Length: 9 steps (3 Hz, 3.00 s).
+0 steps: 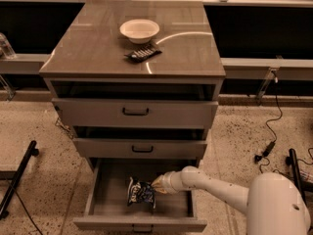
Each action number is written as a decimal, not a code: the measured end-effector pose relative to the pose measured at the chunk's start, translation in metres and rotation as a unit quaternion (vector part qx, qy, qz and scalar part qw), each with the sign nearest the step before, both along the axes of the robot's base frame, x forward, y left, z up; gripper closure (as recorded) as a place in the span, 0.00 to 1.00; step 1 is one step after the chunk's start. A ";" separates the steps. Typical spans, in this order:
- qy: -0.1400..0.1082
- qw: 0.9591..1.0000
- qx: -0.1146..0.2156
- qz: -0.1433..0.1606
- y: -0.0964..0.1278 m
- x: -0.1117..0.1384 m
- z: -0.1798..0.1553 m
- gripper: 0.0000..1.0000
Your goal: Place blue chip bag into bottom drawer
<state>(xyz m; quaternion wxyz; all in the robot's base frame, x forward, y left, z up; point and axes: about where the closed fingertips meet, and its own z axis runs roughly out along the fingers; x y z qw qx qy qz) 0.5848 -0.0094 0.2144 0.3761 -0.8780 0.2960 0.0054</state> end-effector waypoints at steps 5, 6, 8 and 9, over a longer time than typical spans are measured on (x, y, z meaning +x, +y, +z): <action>0.037 0.999 0.005 0.036 -0.031 0.000 -0.013 0.00; 0.018 1.000 0.008 0.022 -0.055 -0.006 0.018 0.00; -0.016 1.000 -0.020 0.000 -0.097 -0.024 0.071 0.00; -0.018 1.000 -0.023 0.000 -0.099 -0.028 0.076 0.00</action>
Offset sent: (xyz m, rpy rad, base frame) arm 0.0024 -0.0265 -0.0370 0.0296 0.0972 0.0148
